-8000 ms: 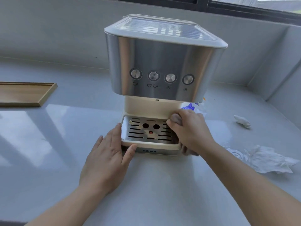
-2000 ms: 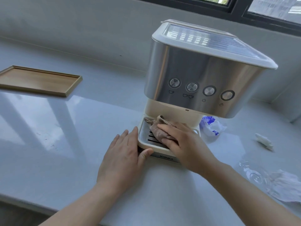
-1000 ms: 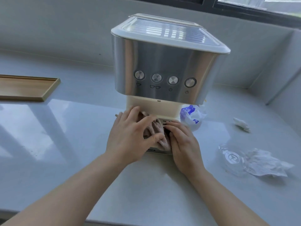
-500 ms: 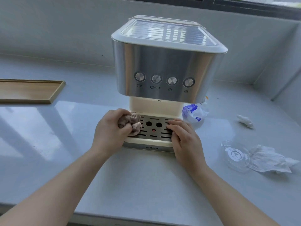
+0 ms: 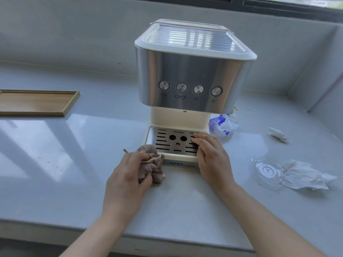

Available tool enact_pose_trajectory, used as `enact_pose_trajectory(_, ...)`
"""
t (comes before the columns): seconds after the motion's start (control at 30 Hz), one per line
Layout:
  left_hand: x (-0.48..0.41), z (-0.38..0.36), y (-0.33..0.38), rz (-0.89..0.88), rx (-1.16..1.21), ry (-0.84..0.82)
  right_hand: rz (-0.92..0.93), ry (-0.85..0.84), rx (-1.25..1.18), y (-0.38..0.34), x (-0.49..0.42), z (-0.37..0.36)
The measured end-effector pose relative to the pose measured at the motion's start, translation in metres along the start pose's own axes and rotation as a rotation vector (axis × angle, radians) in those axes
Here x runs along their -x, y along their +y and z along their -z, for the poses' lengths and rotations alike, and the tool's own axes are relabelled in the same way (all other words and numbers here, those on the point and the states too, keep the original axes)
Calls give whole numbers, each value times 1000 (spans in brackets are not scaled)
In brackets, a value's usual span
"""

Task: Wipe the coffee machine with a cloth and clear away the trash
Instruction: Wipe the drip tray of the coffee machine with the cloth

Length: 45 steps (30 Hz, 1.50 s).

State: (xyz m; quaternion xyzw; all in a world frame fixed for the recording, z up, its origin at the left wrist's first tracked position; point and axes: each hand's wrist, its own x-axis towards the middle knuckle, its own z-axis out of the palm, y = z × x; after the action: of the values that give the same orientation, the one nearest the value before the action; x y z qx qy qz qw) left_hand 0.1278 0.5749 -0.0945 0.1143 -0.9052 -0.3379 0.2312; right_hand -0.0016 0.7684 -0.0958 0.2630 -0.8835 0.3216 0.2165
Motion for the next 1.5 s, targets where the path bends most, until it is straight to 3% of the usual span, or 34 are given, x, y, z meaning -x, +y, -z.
enact_pose_trajectory(0.17, 15, -8, 20, -46, -129, -44, 11, -3, 5, 2, 1, -1)
enact_pose_trajectory(0.43, 24, -55, 75, -97, -194, -181, -115, 65, -223, -8, 26, 23)
enact_pose_trajectory(0.5, 21, -59, 80, -31, -48, -213, -173, 3, -317, -12, 43, 37)
enact_pose_trajectory(0.6, 25, -46, 73, 40, 463, -315, -186, -85, -343, -18, 59, 54)
enact_pose_trajectory(0.67, 27, -27, 60, 53, 634, -319, -156, -141, -337, -23, 65, 58)
enact_pose_trajectory(0.73, 22, -9, 36, -18, 514, -235, -96, -230, -247, -30, 70, 56)
enact_pose_trajectory(0.87, 3, 19, -17, -4, -53, -127, 75, -237, 117, -42, 69, 40)
enact_pose_trajectory(0.97, 2, 18, -30, 96, -192, -127, 30, -167, 145, -37, 72, 40)
enact_pose_trajectory(1.1, 5, 8, -27, -87, -420, -220, -99, -164, 251, -7, 72, 55)
enact_pose_trajectory(1.17, 3, 34, -26, -33, -426, -202, -164, -193, 268, -18, 52, 66)
enact_pose_trajectory(1.3, 3, 14, -24, -36, -392, -250, -312, -130, 334, 1, 62, 69)
enact_pose_trajectory(1.5, 1, 19, -20, -26, -317, -259, -259, -51, 299, -38, 88, 57)
